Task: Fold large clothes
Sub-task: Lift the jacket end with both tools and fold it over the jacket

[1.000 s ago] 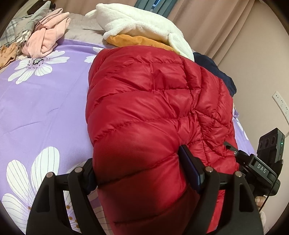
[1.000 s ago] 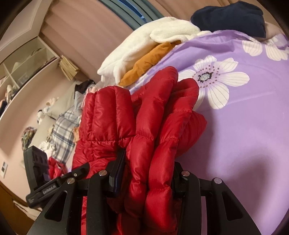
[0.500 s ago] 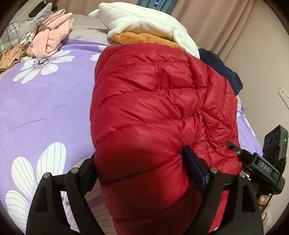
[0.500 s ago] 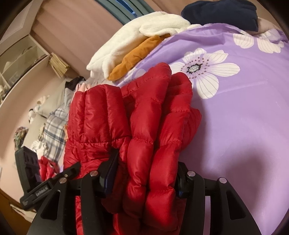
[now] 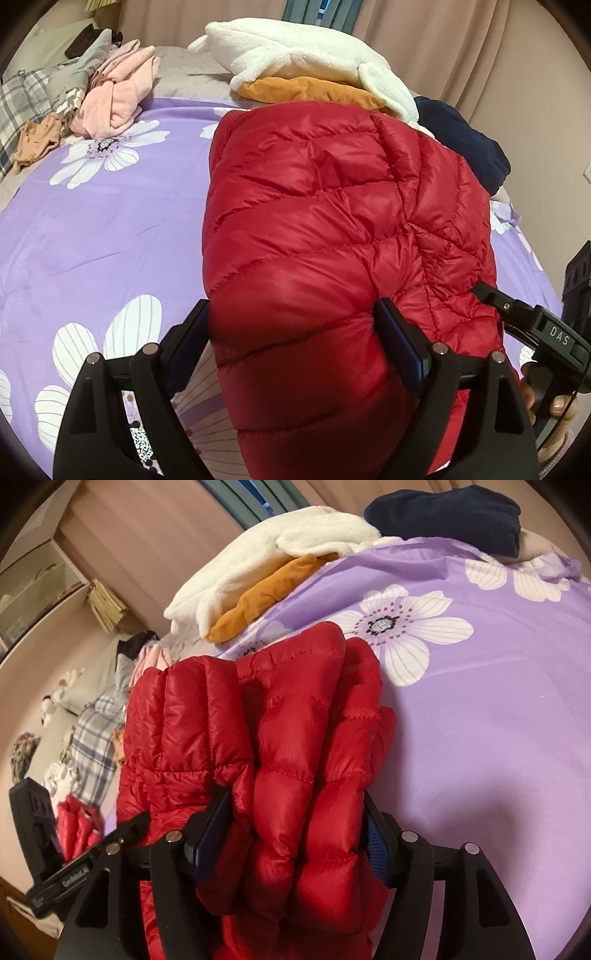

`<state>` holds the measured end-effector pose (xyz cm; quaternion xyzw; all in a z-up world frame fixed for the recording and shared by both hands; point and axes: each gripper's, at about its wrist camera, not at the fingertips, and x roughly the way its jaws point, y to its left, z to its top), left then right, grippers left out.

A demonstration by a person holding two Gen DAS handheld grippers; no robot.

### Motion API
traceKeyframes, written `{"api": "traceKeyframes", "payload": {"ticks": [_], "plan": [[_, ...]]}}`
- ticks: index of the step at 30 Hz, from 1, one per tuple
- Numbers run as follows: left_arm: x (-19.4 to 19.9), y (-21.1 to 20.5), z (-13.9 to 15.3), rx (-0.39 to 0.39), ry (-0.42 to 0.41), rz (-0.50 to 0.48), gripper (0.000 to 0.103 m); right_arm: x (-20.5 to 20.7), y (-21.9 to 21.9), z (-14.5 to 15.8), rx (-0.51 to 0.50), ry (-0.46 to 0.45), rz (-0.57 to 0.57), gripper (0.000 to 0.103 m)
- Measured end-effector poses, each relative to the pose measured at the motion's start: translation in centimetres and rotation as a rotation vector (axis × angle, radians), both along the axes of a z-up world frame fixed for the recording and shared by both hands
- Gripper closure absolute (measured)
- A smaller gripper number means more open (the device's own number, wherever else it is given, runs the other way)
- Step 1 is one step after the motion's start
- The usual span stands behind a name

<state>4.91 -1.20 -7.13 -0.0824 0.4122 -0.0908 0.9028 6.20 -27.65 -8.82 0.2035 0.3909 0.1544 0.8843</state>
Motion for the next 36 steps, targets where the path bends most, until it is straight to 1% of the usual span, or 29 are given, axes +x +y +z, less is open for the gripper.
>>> {"api": "traceKeyframes", "payload": {"ticks": [5, 9, 11, 16, 18, 20, 21, 22, 23, 25, 28, 30, 33, 36], "plan": [[-0.4, 0.1, 0.5, 0.011, -0.002, 0.013, 0.014, -0.9, 0.0, 1.3, -0.075, -0.048, -0.033, 0.034], [-1.0, -0.1, 0.8, 0.022, -0.011, 0.016, 0.015, -1.9, 0.4, 2.8, -0.157, -0.12, -0.058, 0.034], [-1.2, -0.3, 1.1, 0.026, -0.015, 0.015, 0.017, -2.4, 0.6, 3.6, -0.182, -0.161, -0.062, 0.034], [-1.9, -0.4, 2.0, 0.036, -0.047, 0.014, 0.018, -3.6, 2.0, 5.2, -0.217, -0.268, -0.018, 0.034], [-2.1, -0.6, 2.5, 0.039, -0.07, 0.009, 0.022, -3.9, 2.8, 5.5, -0.213, -0.296, 0.036, 0.034], [-2.3, -0.9, 2.9, 0.045, -0.091, -0.006, 0.034, -4.2, 3.8, 5.6, -0.215, -0.32, 0.095, 0.034], [-2.2, -1.0, 3.1, 0.047, -0.098, -0.016, 0.038, -4.5, 4.3, 5.6, -0.218, -0.329, 0.118, 0.039], [-2.1, -1.1, 3.1, 0.048, -0.102, -0.025, 0.045, -4.6, 4.7, 5.6, -0.223, -0.337, 0.142, 0.046], [-1.9, -1.3, 3.2, 0.052, -0.106, -0.036, 0.05, -4.7, 5.1, 5.5, -0.232, -0.341, 0.165, 0.049], [-1.4, -1.8, 3.0, 0.078, -0.109, -0.05, 0.056, -4.8, 6.0, 5.0, -0.255, -0.338, 0.201, 0.061], [-0.8, -2.2, 2.5, 0.104, -0.102, -0.067, 0.057, -4.6, 7.1, 3.9, -0.297, -0.316, 0.228, 0.064], [-0.7, -2.5, 2.0, 0.117, -0.093, -0.075, 0.057, -3.9, 7.4, 2.8, -0.311, -0.278, 0.234, 0.064], [-0.3, -2.6, 1.0, 0.121, -0.07, -0.088, 0.057, -3.1, 7.2, 1.5, -0.301, -0.219, 0.233, 0.065], [0.0, -2.8, 0.3, 0.128, -0.054, -0.094, 0.056, -2.7, 7.0, 0.5, -0.283, -0.183, 0.234, 0.065]]}}
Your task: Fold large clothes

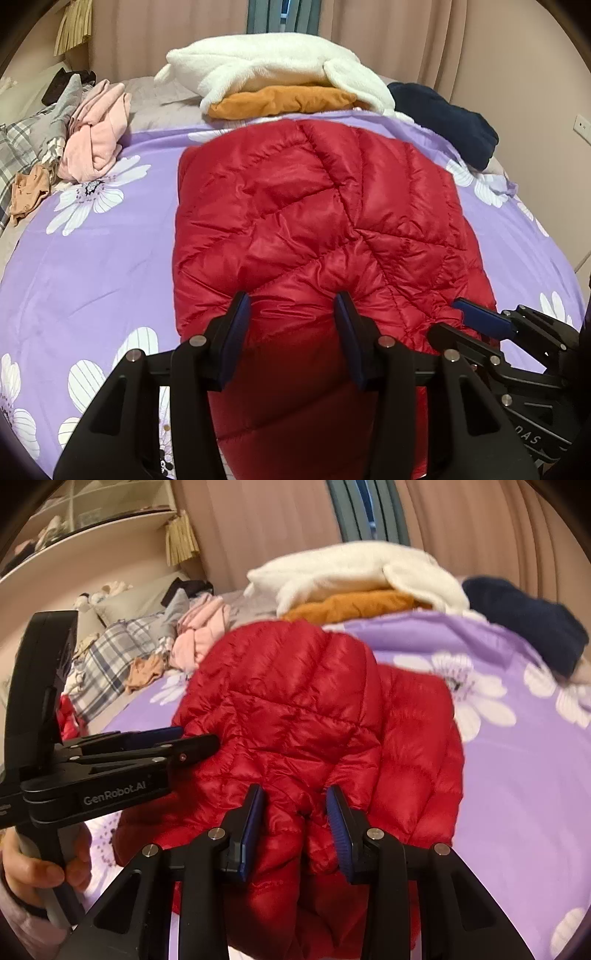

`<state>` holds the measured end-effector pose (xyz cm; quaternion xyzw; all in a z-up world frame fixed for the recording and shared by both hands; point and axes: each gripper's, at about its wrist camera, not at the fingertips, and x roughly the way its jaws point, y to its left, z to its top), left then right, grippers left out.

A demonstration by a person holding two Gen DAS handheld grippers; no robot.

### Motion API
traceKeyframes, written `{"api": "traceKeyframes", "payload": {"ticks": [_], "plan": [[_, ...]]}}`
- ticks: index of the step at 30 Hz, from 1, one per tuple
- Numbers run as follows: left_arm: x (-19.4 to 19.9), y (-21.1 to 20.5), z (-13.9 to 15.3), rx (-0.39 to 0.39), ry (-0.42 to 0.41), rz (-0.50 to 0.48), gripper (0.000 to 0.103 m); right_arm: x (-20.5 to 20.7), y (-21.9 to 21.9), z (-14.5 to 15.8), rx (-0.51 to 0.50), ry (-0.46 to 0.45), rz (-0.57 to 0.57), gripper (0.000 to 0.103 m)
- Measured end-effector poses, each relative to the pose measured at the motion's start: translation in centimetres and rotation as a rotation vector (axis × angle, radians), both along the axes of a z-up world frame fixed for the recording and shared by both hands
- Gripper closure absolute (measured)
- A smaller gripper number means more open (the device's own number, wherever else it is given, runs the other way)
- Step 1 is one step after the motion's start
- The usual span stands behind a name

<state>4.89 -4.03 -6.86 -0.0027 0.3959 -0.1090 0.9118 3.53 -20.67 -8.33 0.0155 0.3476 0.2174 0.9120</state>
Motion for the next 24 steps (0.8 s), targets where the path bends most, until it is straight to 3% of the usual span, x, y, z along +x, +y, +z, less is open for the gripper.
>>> {"api": "traceKeyframes", "payload": {"ticks": [9, 15, 20, 24], "plan": [[0.1, -0.4, -0.1, 0.016, 0.008, 0.0, 0.056, -0.3, -0.1, -0.1, 0.02, 0.036, 0.0, 0.065], [-0.3, -0.1, 0.2, -0.002, 0.008, 0.0, 0.056, -1.5, -1.5, 3.0, 0.159, -0.041, 0.004, 0.065], [-0.5, -0.4, 0.1, 0.008, 0.003, 0.0, 0.056, 0.3, -0.8, 4.0, 0.184, -0.066, -0.012, 0.065], [-0.4, -0.5, 0.1, 0.003, 0.006, -0.005, 0.056, 3.2, 0.0, 2.4, 0.154, 0.005, -0.054, 0.065]]}}
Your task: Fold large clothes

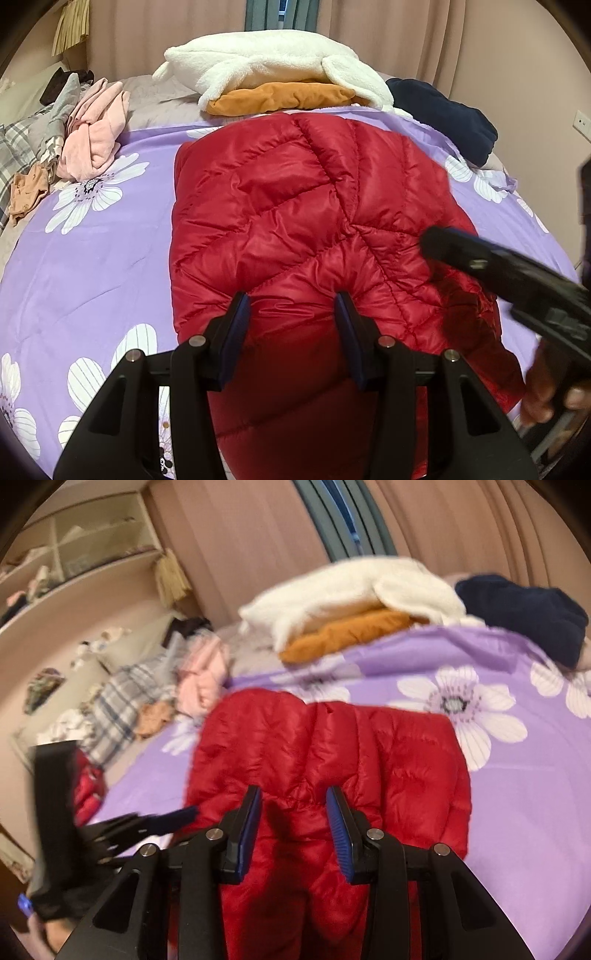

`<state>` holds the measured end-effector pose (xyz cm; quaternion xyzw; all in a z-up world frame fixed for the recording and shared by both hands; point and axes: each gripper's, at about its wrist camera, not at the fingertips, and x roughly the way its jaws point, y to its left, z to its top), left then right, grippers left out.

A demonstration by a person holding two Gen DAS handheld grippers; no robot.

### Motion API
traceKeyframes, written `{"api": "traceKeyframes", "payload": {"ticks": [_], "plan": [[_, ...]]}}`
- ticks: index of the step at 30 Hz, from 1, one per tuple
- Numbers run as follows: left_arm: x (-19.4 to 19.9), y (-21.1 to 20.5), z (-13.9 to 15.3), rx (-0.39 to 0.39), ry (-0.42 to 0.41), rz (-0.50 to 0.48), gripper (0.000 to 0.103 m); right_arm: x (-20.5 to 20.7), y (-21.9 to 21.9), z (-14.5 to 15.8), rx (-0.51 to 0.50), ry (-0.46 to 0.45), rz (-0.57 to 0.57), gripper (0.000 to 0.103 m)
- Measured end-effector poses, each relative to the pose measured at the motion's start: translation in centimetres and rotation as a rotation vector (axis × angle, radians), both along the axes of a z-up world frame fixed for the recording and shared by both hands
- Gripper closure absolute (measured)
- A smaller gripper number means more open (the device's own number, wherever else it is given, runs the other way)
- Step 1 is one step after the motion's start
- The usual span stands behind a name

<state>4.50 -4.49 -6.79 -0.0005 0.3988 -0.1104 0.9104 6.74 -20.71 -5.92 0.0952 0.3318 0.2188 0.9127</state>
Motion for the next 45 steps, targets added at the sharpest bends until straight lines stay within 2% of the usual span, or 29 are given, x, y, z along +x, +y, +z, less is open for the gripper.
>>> {"api": "traceKeyframes", "payload": {"ticks": [5, 9, 14, 22, 30, 45], "plan": [[0.2, -0.2, -0.3, 0.014, 0.005, -0.001, 0.056, 1.8, 0.5, -2.3, -0.048, 0.085, -0.011, 0.065], [0.2, -0.3, -0.2, 0.015, 0.007, 0.003, 0.056, 1.7, -0.1, -2.1, -0.027, 0.115, -0.006, 0.065], [-0.2, 0.1, 0.0, 0.008, 0.009, 0.009, 0.056, -0.7, -0.4, -0.3, -0.019, 0.056, 0.012, 0.065], [-0.6, 0.0, 0.2, 0.009, 0.011, 0.019, 0.056, -4.3, 0.0, 0.8, -0.09, -0.025, 0.093, 0.065], [-0.7, -0.2, -0.2, 0.021, 0.013, 0.013, 0.054, -3.7, 1.0, -2.3, -0.198, 0.024, 0.081, 0.065], [-4.0, 2.1, 0.9, -0.055, 0.036, 0.043, 0.05, -4.1, 0.4, -2.5, -0.142, 0.048, 0.061, 0.065]]}}
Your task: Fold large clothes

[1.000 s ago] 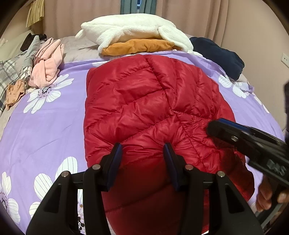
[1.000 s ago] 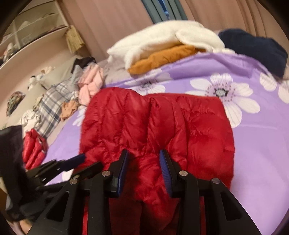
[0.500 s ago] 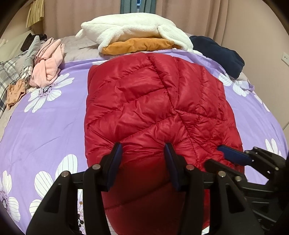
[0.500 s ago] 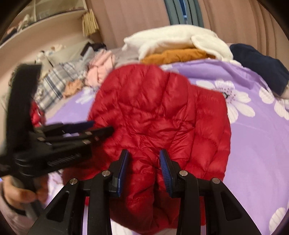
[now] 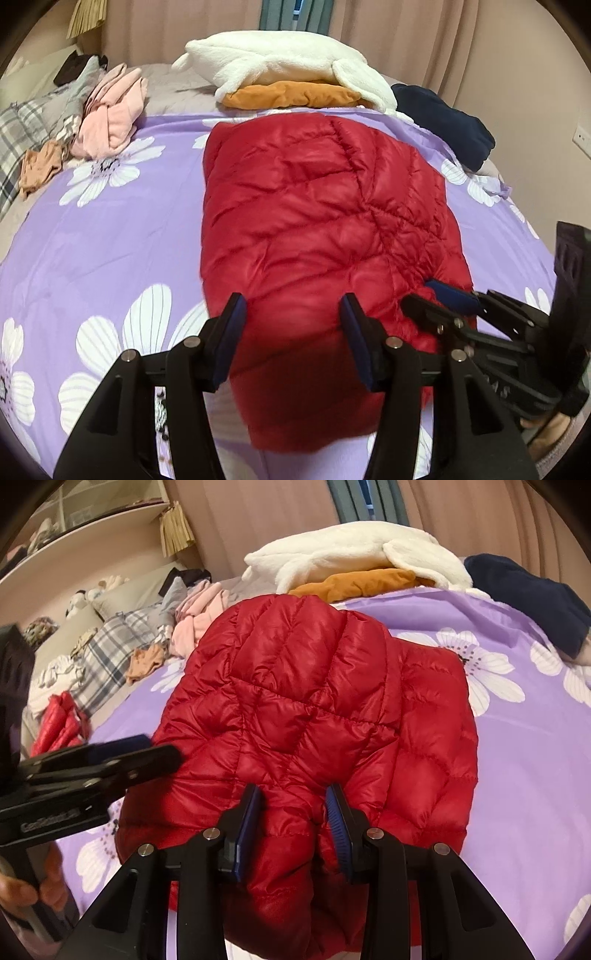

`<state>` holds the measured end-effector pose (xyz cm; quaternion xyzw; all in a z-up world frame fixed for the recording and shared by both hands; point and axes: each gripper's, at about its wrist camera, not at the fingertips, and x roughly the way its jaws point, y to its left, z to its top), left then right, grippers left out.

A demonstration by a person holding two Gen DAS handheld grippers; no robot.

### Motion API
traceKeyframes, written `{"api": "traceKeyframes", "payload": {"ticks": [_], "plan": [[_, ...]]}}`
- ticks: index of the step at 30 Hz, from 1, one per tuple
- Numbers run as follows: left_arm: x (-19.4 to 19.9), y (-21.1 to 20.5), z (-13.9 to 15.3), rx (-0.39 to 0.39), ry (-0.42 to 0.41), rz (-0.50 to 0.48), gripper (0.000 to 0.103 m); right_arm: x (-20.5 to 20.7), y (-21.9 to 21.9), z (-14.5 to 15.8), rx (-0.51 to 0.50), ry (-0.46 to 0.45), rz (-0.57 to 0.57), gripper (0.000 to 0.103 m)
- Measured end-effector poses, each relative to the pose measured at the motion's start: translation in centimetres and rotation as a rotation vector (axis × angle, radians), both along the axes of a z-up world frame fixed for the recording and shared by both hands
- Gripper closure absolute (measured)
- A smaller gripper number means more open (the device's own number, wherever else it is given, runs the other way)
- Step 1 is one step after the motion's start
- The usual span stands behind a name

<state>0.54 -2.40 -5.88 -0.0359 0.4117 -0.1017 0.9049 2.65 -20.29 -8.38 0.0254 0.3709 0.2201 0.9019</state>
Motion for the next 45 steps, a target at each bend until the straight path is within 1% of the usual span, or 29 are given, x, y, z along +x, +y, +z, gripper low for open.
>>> {"api": "traceKeyframes", "payload": {"ticks": [2, 5, 10, 11, 12, 13, 14, 15, 16, 18, 20, 24, 27, 29, 30, 31, 32, 33, 34, 36, 39, 41, 43, 45], "plan": [[-0.4, 0.3, -0.3, 0.0, 0.014, -0.001, 0.05, -0.1, 0.0, 0.0, 0.003, 0.002, -0.004, 0.065], [-0.6, 0.1, -1.0, 0.019, 0.023, -0.011, 0.05, -0.2, 0.0, -0.1, 0.011, 0.01, -0.011, 0.065], [-0.6, 0.0, -1.9, 0.012, 0.04, -0.019, 0.049, -0.3, -0.3, 0.5, 0.022, 0.026, -0.023, 0.065], [-0.6, 0.0, -1.9, 0.007, 0.041, -0.019, 0.048, -0.5, -0.6, 0.9, 0.038, 0.024, -0.025, 0.065], [-0.6, 0.1, -1.8, 0.002, 0.043, -0.019, 0.048, -0.7, -0.9, 1.3, 0.066, 0.018, -0.024, 0.062], [-0.6, 0.2, -1.8, -0.003, 0.045, -0.019, 0.048, -0.8, -1.4, 1.7, 0.101, 0.01, -0.024, 0.055], [-0.6, 0.3, -1.8, -0.01, 0.048, -0.018, 0.048, -0.8, -2.0, 2.1, 0.135, 0.003, -0.034, 0.052], [-0.6, 0.3, -1.8, -0.012, 0.048, -0.018, 0.048, -0.7, -2.5, 2.3, 0.161, -0.003, -0.051, 0.044], [-0.6, 0.2, -1.8, -0.012, 0.048, -0.018, 0.048, -0.5, -3.0, 2.5, 0.187, -0.008, -0.072, 0.038], [-0.7, 0.1, -1.7, -0.01, 0.047, -0.019, 0.048, 0.4, -3.9, 2.5, 0.227, 0.007, -0.111, 0.037], [-0.7, 0.1, -1.7, -0.009, 0.047, -0.019, 0.048, 1.5, -4.5, 2.4, 0.282, 0.034, -0.123, 0.037], [-0.6, 0.1, -1.7, -0.013, 0.051, -0.019, 0.048, 4.1, -4.8, 2.2, 0.39, 0.062, -0.103, 0.036], [-0.6, 0.1, -1.7, -0.017, 0.055, -0.018, 0.048, 6.2, -4.8, 1.1, 0.47, 0.123, -0.082, 0.036], [-0.5, 0.1, -1.7, -0.021, 0.056, -0.018, 0.048, 6.8, -4.6, 0.5, 0.491, 0.146, -0.069, 0.036], [-0.5, 0.1, -1.6, -0.021, 0.056, -0.017, 0.048, 6.9, -4.4, 0.5, 0.48, 0.141, -0.064, 0.043], [-0.5, 0.1, -1.7, -0.022, 0.056, -0.016, 0.048, 6.8, -4.1, 0.7, 0.456, 0.131, -0.061, 0.054], [-0.4, 0.1, -1.7, -0.022, 0.057, -0.016, 0.047, 6.5, -3.8, 0.9, 0.428, 0.117, -0.054, 0.06], [-0.4, 0.1, -1.7, -0.024, 0.058, -0.014, 0.047, 6.1, -3.7, 1.2, 0.417, 0.098, -0.039, 0.071], [-0.4, 0.0, -1.6, -0.027, 0.058, -0.014, 0.047, 5.7, -3.5, 1.5, 0.409, 0.074, -0.034, 0.08], [-0.5, 0.0, -1.4, -0.031, 0.054, -0.016, 0.046, 5.1, -3.9, 2.2, 0.398, 0.036, -0.041, 0.086], [-0.9, 0.0, -0.8, -0.051, 0.045, -0.015, 0.041, 4.1, -4.7, 3.3, 0.412, -0.012, -0.07, 0.089], [-1.0, 0.4, -0.5, -0.066, 0.041, -0.011, 0.031, 3.4, -5.6, 3.8, 0.419, -0.033, -0.102, 0.089], [-1.1, 0.7, -0.5, -0.081, 0.041, -0.004, 0.027, 3.1, -6.2, 3.8, 0.384, -0.051, -0.141, 0.089], [-0.9, 0.8, -1.1, -0.081, 0.058, -0.006, 0.027, 3.5, -6.4, 2.9, 0.325, -0.035, -0.168, 0.089]]}}
